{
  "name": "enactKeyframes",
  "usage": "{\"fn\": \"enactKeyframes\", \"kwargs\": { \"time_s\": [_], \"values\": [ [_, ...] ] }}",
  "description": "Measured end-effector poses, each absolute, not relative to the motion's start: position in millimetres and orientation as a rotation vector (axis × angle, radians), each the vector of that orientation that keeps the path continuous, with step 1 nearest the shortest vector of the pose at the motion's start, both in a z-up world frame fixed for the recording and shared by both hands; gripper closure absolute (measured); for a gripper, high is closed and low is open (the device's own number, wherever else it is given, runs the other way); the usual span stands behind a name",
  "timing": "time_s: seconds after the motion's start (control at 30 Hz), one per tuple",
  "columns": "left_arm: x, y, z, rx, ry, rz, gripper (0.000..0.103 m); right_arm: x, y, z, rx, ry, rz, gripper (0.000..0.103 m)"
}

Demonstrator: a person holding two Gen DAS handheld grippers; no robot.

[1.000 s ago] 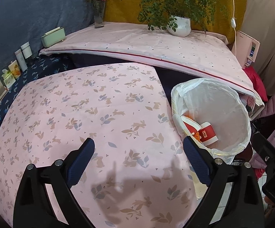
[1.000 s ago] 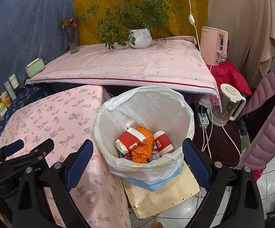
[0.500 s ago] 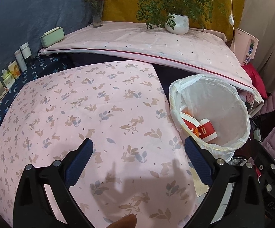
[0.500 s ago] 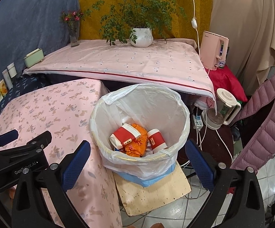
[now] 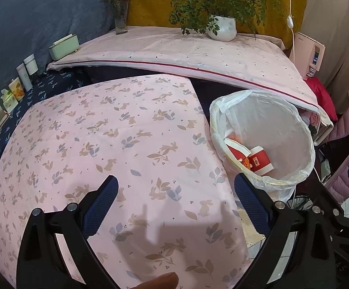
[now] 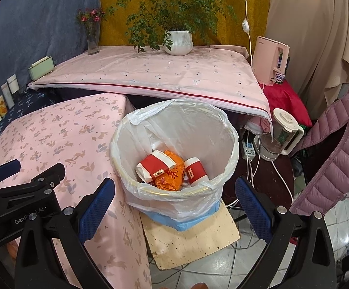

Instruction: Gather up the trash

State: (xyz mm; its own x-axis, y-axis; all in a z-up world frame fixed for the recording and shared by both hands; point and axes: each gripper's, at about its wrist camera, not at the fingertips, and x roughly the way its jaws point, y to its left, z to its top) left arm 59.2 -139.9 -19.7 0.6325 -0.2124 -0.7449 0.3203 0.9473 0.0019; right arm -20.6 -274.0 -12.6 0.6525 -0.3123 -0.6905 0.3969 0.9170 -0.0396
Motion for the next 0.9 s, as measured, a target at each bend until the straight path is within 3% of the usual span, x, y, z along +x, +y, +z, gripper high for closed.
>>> {"fn": "enactKeyframes", "kwargs": {
  "time_s": [0.9],
  "values": [
    [51, -144, -22, 0.147, 0.827, -0.33, 0.011, -31, -280, -18, 0.117, 0.776, -0.436, 0.007]
  ]
}}
